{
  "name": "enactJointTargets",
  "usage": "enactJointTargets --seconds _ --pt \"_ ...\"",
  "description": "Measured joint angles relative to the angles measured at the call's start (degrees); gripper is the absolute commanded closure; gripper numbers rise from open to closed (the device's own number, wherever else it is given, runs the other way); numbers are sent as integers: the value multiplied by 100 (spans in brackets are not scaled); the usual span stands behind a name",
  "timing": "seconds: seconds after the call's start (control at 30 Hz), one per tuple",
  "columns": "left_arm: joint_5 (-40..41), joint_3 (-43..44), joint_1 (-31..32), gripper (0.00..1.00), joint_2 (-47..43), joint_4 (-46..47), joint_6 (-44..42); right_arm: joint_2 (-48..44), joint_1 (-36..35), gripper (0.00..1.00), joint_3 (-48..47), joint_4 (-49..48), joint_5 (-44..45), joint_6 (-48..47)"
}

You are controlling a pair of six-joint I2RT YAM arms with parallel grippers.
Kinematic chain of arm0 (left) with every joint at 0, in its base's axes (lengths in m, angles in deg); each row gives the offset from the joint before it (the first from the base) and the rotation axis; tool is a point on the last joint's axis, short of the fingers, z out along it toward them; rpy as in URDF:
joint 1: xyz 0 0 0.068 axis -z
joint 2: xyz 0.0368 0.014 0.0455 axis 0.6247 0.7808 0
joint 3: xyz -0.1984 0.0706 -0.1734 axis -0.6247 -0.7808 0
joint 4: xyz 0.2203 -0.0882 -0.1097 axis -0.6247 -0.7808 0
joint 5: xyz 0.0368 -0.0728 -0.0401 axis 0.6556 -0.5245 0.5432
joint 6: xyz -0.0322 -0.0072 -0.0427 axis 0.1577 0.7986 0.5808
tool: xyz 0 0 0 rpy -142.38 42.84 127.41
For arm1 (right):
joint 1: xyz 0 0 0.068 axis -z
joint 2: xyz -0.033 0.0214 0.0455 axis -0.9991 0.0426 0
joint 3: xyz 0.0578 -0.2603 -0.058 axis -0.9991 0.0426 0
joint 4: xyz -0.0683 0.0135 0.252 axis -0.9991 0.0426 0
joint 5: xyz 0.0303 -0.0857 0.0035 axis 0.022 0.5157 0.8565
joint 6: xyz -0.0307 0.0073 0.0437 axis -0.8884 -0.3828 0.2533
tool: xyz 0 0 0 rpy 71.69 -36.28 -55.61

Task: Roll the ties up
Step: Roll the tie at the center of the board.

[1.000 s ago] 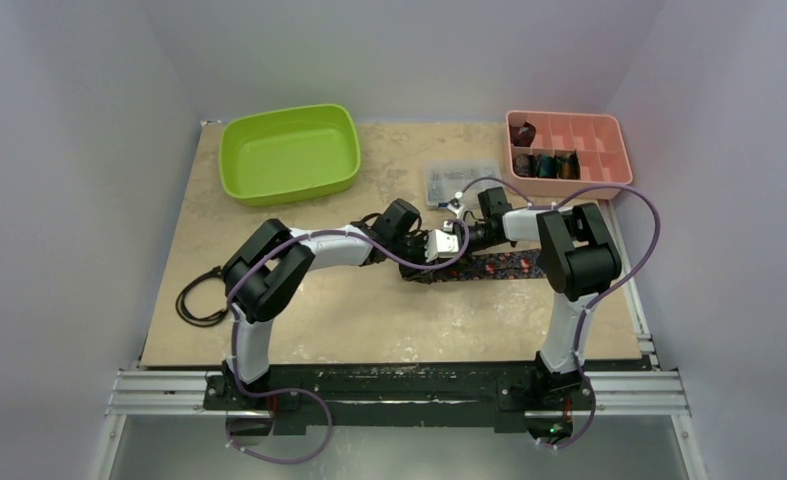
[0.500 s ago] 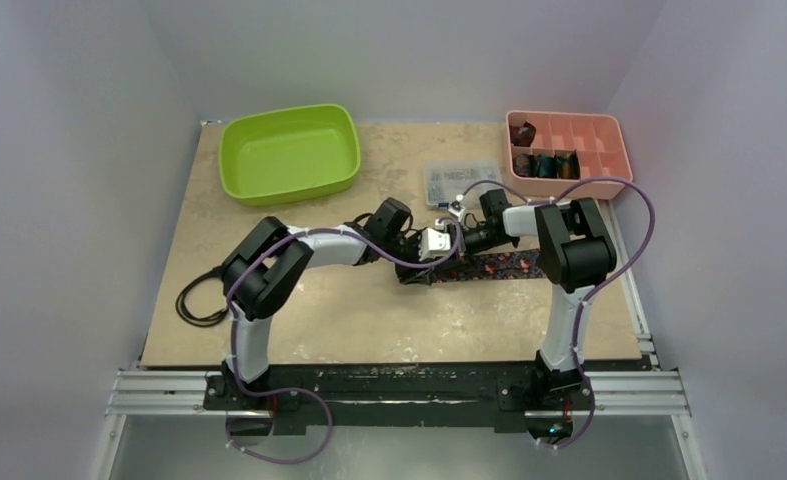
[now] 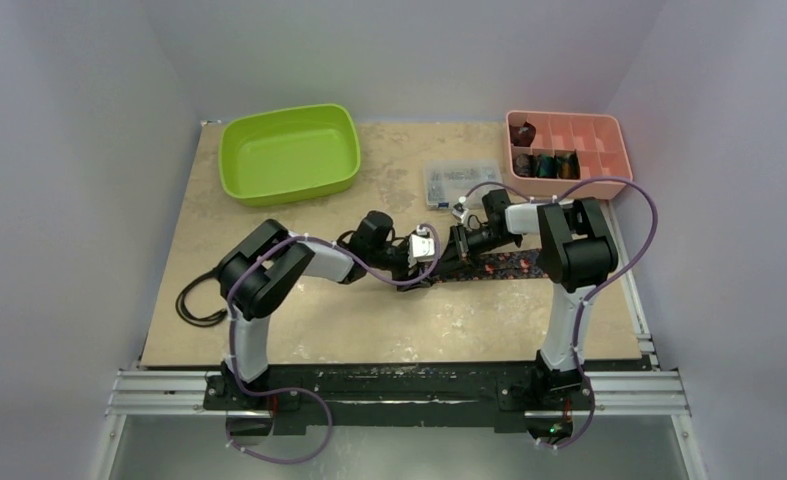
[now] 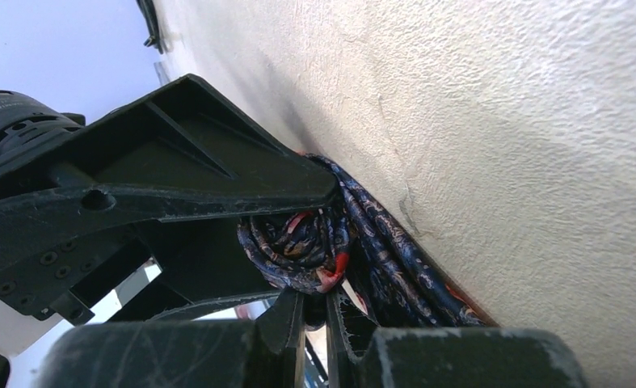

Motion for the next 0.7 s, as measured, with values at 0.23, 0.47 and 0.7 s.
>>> enactJointTargets --seconds 0.23,0.47,0.7 --pt "-234 -208 -7 32 186 863 313 103 -2 100 -267 433 243 -4" --pt "-227 -201 26 28 271 1064 280 208 0 100 -433 754 376 -42" --pt "-118 24 142 62 271 693 -94 240 0 100 -516 1003 588 -192"
